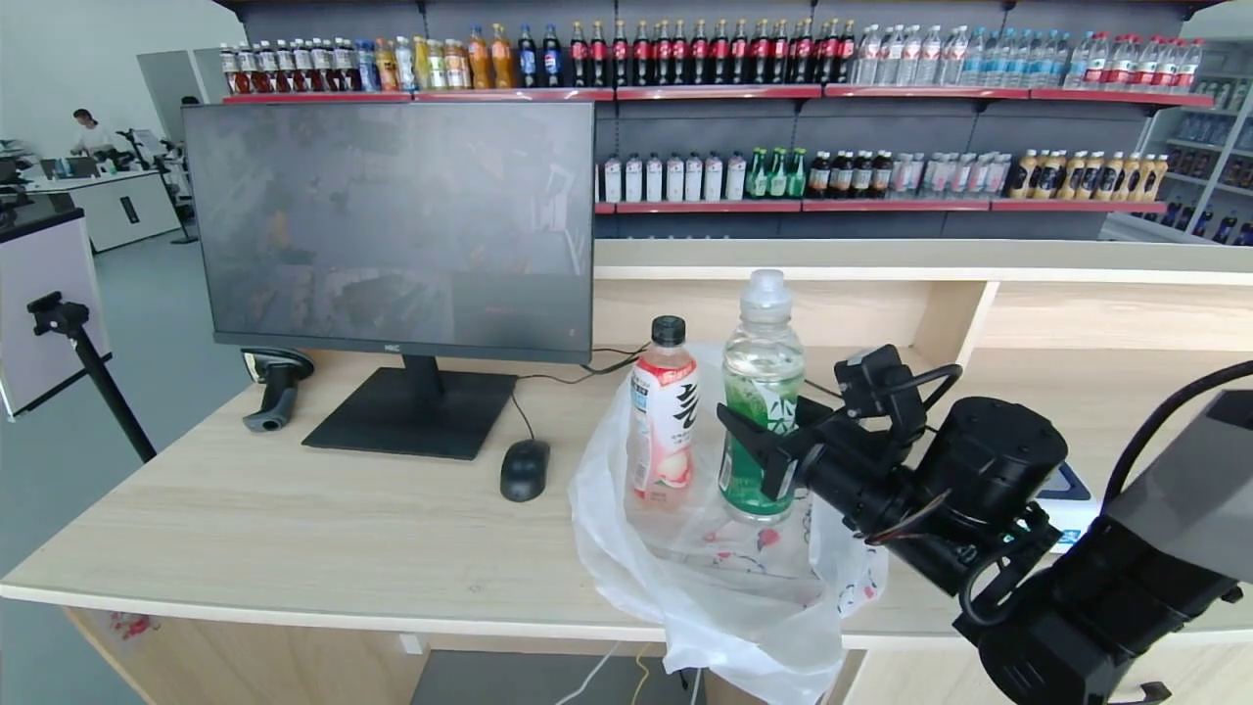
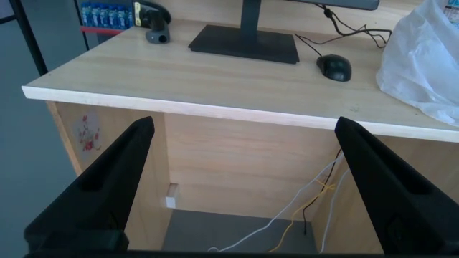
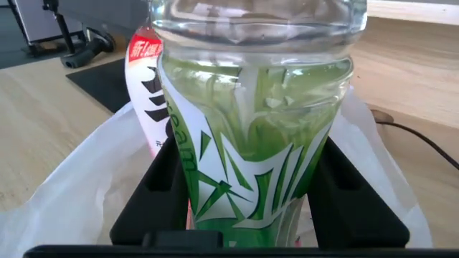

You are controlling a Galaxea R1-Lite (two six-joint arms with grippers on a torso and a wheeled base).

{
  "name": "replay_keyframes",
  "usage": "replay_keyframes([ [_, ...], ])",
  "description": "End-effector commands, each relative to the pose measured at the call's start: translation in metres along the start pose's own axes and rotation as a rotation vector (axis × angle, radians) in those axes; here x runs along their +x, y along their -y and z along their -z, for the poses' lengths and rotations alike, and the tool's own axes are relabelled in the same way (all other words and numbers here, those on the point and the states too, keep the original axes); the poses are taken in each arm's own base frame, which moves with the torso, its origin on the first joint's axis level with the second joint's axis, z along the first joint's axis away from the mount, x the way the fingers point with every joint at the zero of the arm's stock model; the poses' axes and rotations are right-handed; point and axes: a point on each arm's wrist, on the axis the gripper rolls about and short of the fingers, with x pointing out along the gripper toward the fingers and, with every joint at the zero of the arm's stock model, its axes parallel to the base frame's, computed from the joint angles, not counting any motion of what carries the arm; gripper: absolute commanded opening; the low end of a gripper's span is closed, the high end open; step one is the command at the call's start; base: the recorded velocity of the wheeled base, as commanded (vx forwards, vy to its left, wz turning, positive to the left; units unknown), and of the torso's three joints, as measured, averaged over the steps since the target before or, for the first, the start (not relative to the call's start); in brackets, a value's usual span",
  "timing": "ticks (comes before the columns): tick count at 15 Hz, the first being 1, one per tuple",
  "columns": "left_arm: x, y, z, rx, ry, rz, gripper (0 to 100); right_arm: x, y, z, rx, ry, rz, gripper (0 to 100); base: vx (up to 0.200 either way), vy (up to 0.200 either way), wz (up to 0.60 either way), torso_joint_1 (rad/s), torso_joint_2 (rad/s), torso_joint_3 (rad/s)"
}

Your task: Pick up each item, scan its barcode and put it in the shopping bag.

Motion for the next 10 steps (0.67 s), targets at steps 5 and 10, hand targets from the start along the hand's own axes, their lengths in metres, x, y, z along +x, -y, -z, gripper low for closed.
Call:
replay_keyframes([
  [5,0.0,0.0,0.0,0.0,0.001,0.0,100,0.022,0.012,0.02,-0.011,-0.008,0.025,0,0.0,0.0,0.0,0.0,0.0,0.0],
  [10,0.0,0.0,0.0,0.0,0.001,0.0,100,0.026,0.013,0.027,-0.01,-0.017,0.027,0,0.0,0.0,0.0,0.0,0.0,0.0],
])
